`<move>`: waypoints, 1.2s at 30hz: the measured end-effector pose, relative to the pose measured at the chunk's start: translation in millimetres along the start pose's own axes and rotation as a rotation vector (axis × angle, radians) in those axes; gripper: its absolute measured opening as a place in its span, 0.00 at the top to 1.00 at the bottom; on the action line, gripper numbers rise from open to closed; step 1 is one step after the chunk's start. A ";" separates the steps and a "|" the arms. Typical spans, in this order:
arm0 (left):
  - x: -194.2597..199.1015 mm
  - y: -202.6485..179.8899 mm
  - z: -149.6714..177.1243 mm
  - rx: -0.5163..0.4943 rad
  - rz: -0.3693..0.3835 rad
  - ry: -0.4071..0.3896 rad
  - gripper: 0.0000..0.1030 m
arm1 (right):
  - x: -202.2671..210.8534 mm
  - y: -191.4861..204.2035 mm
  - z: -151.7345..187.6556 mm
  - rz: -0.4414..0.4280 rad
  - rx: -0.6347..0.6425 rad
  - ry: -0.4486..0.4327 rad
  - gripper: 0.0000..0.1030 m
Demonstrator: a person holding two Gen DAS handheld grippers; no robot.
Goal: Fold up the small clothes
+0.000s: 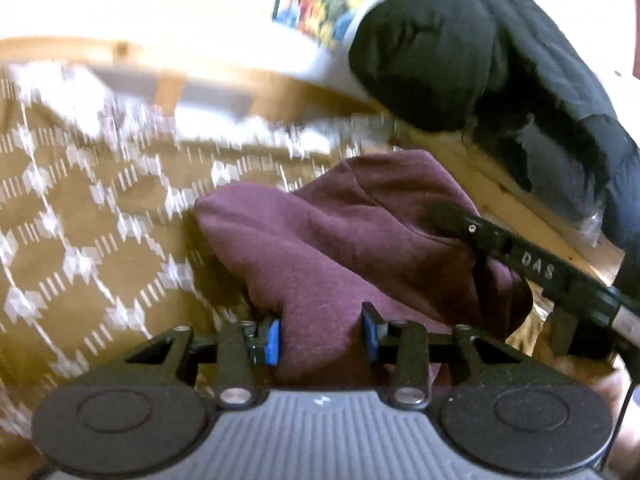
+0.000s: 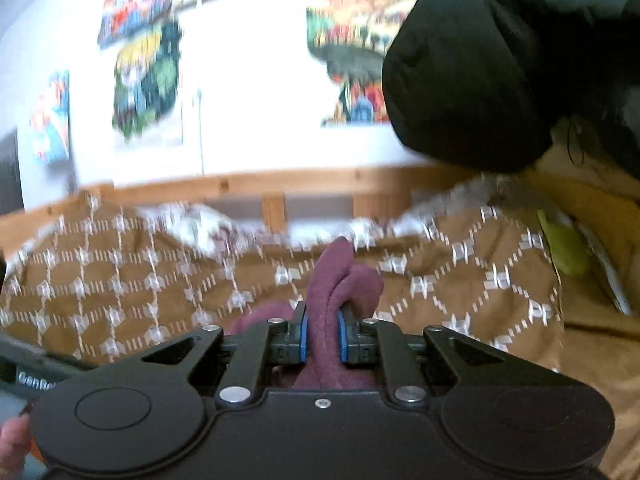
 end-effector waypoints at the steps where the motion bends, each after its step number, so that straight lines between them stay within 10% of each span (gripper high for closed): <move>1: 4.8 0.4 -8.7 -0.042 -0.019 -0.039 0.60 | -3.4 0.8 -5.2 -0.006 -0.022 -0.022 0.86; 7: 6.8 27.9 -43.6 -0.187 -0.195 -0.172 0.57 | -54.5 23.7 -30.8 -0.073 -0.039 -0.090 0.86; 14: -42.4 102.8 -2.8 0.052 -0.347 0.031 0.55 | -130.0 41.3 20.5 -0.093 0.007 0.065 0.87; 21: -44.4 112.1 -0.6 0.094 -0.383 0.045 0.39 | -141.9 13.9 62.3 -0.012 -0.019 0.184 0.85; 36: 11.7 91.0 -11.5 0.053 -0.459 -0.010 0.01 | -82.9 4.4 47.3 0.048 -0.108 0.144 0.30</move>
Point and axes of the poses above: each gripper's, at about its wrist camera, not at the fingertips, and x roughly against the way its jaws point, y to its left, z to its underside, the point moved 7 cm from there along -x, roughly the way its jaws point, and after that the axes turned 11 degrees about -y, right-handed, at the moved point
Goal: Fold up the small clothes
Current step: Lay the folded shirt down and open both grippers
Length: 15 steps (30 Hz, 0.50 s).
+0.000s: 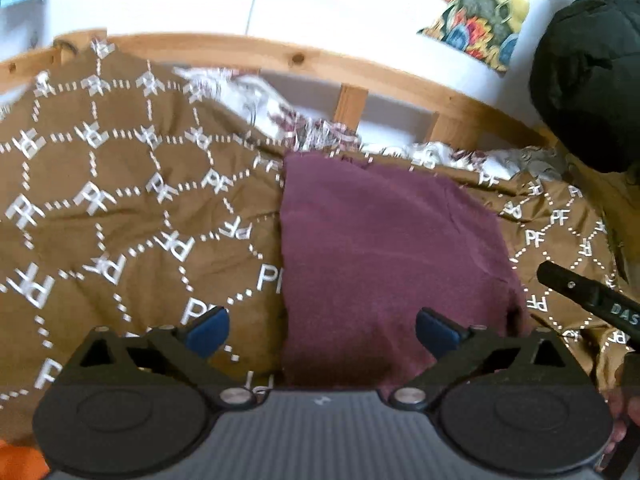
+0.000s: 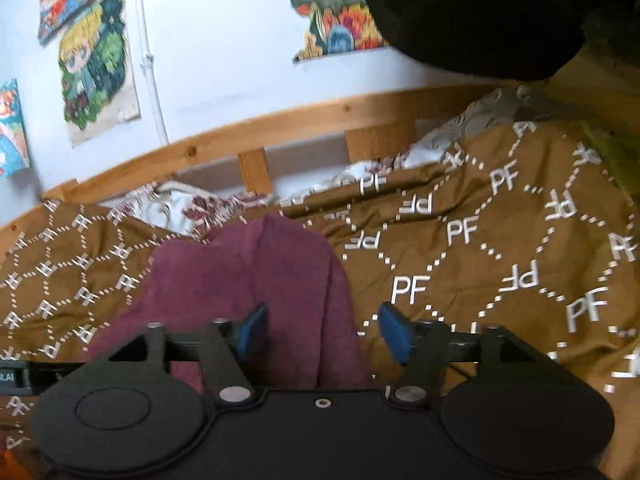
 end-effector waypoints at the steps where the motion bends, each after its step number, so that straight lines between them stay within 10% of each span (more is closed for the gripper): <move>1: 7.9 -1.0 -2.2 -0.009 0.000 -0.014 0.01 | 8.9 2.2 -3.8 -0.006 -0.002 -0.017 0.25; 8: 65.0 -7.0 -11.8 -0.071 -0.019 -0.116 0.01 | 77.3 13.9 -19.7 -0.021 -0.036 -0.136 0.01; 15: 129.6 -12.2 0.0 -0.144 -0.027 -0.172 0.01 | 145.6 23.2 -23.2 -0.023 -0.023 -0.219 0.01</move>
Point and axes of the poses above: each gripper's, at about its wrist camera, not at the fingertips, and x roughly against the way its jaws point, y to its left, z to its underside, the point moved 7 cm from there along -x, roughly the way its jaws point, and after that the axes turned 11 degrees about -y, right-handed, at the moved point
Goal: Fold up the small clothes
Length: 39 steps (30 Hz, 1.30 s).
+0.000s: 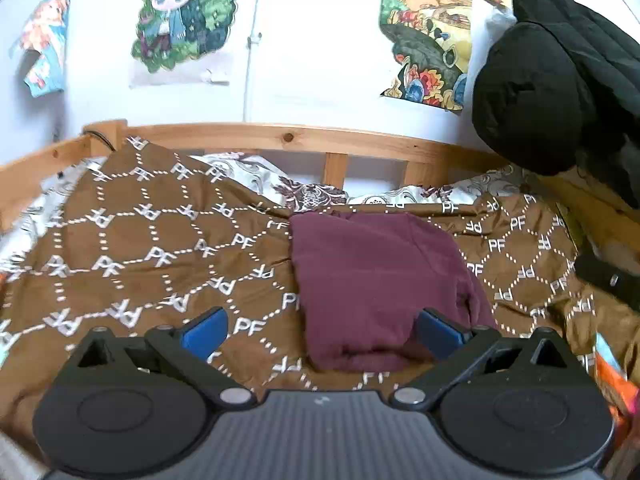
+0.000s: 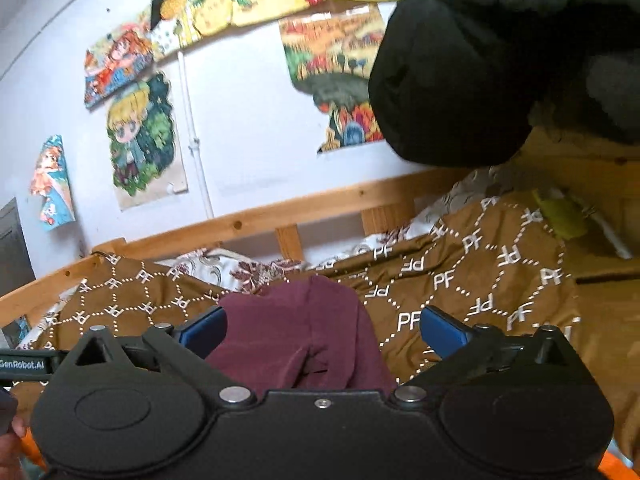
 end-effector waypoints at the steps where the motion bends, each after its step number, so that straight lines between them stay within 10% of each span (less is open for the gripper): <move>1: 8.1 0.3 1.7 -0.008 -0.008 -0.001 0.01 | 9.4 1.4 -2.5 0.005 -0.001 -0.013 0.01; 15: 93.0 15.2 32.5 -0.049 -0.025 0.048 0.01 | 110.1 16.0 1.5 0.158 0.048 0.043 0.01; 39: 84.2 16.9 42.7 -0.067 -0.052 0.106 0.01 | 109.6 25.5 20.5 0.147 0.104 0.131 0.01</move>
Point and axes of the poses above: each gripper's, at about its wrist camera, not at the fingertips, and x roughly against the way its jaws point, y to its left, z to its underside, the point moved 7 cm from there along -x, roughly the way its jaws point, and after that the axes turned 11 degrees about -y, right-handed, at the moved point
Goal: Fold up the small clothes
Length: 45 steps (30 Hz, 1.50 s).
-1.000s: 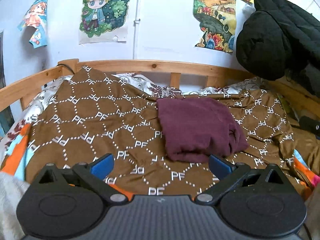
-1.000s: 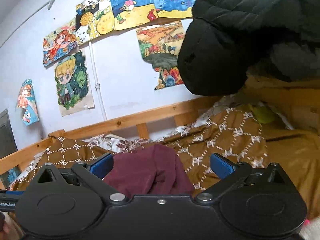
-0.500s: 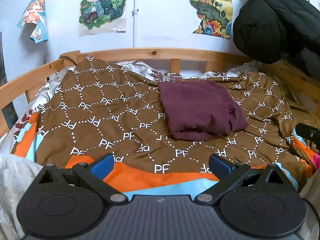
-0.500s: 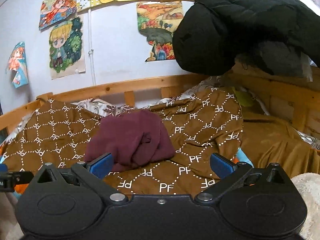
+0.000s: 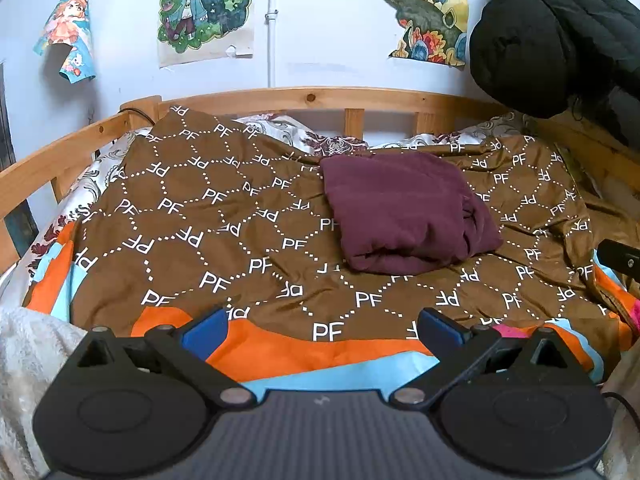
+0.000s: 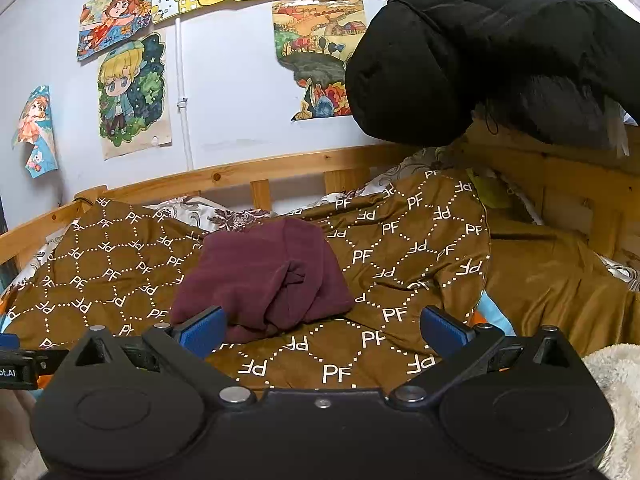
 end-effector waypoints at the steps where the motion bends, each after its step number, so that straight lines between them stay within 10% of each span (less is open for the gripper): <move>1: 0.0 0.1 -0.2 0.000 0.000 0.000 0.01 | -0.2 0.5 0.3 0.000 0.000 0.001 0.01; 45: 2.4 1.0 -2.7 0.009 0.019 -0.013 0.01 | -0.8 0.0 2.6 0.001 -0.002 0.006 0.01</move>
Point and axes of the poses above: each gripper's, at about its wrist camera, not at the fingertips, and x roughly against the way its jaws point, y to its left, z to its underside, the point moved 7 cm from there along -x, roughly the way its jaws point, and after that the axes turned 11 degrees about -y, right-handed, at the moved point
